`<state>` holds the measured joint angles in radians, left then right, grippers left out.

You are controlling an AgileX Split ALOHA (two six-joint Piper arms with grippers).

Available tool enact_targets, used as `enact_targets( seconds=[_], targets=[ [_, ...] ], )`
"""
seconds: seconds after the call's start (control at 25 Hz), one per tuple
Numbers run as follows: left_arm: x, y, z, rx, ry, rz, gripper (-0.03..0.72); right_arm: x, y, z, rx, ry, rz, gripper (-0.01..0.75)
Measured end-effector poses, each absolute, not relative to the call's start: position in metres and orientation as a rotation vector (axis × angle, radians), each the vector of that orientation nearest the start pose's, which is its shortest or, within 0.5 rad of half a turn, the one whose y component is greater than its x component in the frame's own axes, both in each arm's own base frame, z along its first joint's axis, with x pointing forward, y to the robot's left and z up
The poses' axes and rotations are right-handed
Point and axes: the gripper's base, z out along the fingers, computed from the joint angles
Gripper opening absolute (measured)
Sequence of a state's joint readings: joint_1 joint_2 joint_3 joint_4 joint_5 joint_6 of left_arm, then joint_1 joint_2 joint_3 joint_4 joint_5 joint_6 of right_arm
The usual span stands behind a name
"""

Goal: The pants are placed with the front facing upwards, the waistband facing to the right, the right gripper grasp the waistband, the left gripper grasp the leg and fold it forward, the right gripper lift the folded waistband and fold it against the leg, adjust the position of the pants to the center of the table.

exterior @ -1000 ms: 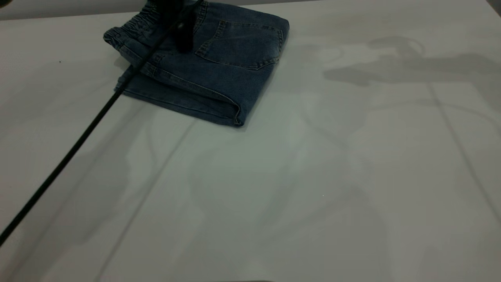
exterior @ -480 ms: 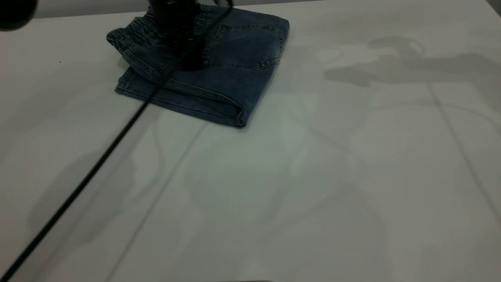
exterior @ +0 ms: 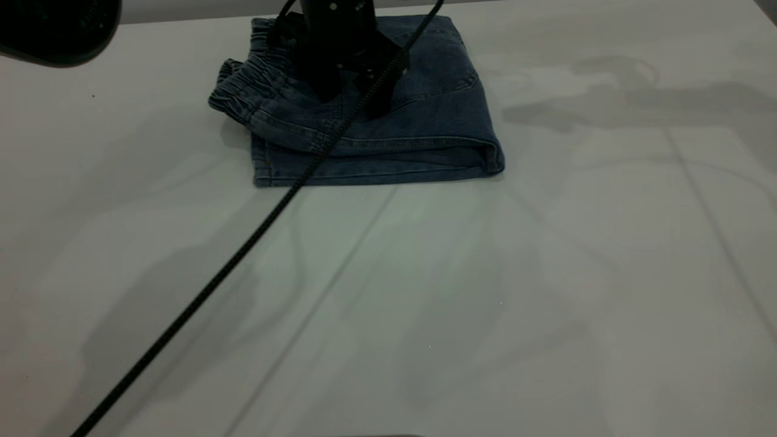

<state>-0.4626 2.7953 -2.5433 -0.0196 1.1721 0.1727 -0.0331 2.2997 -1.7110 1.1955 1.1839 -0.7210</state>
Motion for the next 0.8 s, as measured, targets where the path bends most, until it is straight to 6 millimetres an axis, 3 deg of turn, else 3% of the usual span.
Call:
enact_targets(
  seconds=[0.16, 0.32, 0.56, 0.8],
  targets=[
    [0.491, -0.249, 0.076, 0.962, 2.742, -0.033, 0.568, 0.465, 0.062, 0.163, -0.143, 2.475, 1.412, 0.581],
    [0.493, -0.248, 0.098, 0.992, 2.682, 0.067, 0.568, 0.472, 0.055, 0.174, -0.165, 2.449, 1.375, 0.58],
    [0.492, -0.242, 0.189, 0.911, 2.531, 0.099, 0.568, 0.476, 0.047, 0.23, -0.22, 2.462, 1.203, 0.579],
    [0.479, -0.235, 0.265, 0.841, 2.408, 0.071, 0.568, 0.445, 0.039, 0.314, -0.259, 2.468, 0.955, 0.578]
  ],
)
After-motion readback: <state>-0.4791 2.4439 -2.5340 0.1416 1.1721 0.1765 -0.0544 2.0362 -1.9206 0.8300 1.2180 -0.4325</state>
